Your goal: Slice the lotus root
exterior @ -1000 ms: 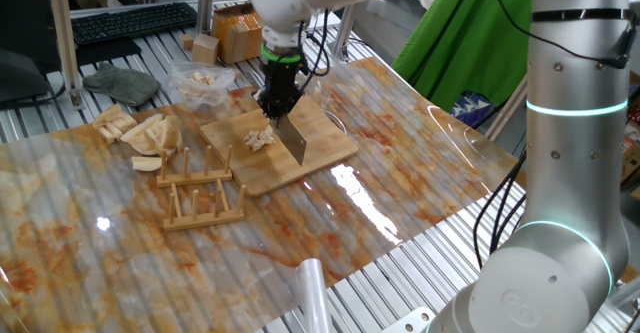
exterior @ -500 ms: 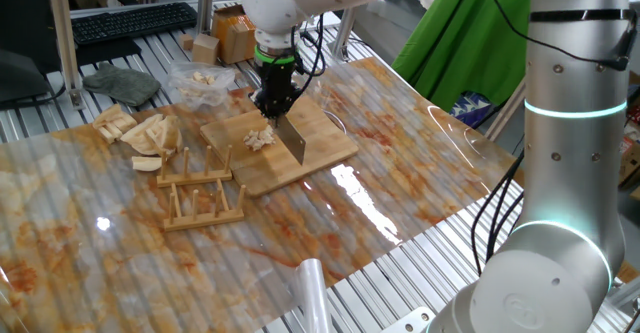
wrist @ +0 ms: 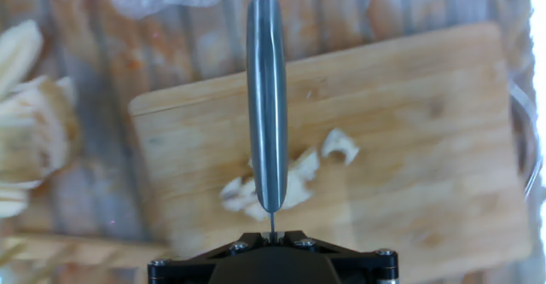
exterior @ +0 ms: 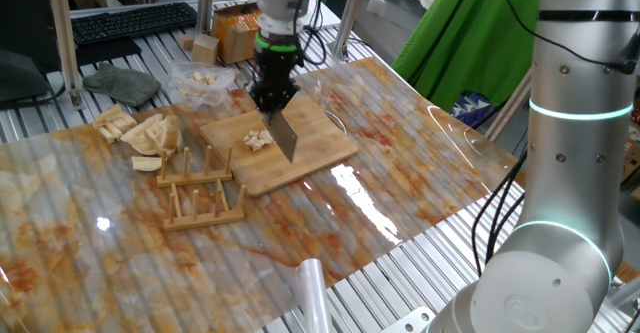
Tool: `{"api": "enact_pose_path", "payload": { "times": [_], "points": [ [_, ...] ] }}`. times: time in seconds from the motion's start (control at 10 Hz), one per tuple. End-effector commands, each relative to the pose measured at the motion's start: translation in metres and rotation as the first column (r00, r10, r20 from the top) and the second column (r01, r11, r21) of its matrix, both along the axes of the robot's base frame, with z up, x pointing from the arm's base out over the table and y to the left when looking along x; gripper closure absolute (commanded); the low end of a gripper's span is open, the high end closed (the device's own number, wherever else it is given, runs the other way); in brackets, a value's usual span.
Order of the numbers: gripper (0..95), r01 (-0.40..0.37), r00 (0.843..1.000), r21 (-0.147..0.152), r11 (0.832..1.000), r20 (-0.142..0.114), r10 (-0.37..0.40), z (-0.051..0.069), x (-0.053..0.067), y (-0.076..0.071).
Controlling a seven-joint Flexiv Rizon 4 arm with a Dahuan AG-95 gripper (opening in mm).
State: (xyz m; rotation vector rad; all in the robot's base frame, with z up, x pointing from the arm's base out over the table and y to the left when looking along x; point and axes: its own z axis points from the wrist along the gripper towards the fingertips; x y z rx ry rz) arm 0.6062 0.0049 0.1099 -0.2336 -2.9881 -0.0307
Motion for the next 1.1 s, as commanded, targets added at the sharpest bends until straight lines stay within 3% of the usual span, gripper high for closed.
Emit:
{"api": "enact_pose_path", "payload": {
  "times": [0.1,0.5,0.8,1.1],
  "points": [
    [95.0,0.057,0.998,-0.010,0.998,-0.011,-0.057,0.017,-0.019,0.029],
    [95.0,0.122,0.992,-0.007,0.992,-0.011,-0.122,0.031,-0.046,0.067],
    [95.0,0.174,0.985,-0.007,0.985,0.000,-0.174,0.029,-0.057,0.095],
    [95.0,0.185,0.983,0.005,0.983,0.020,-0.185,0.023,-0.063,0.108]
  ]
}}
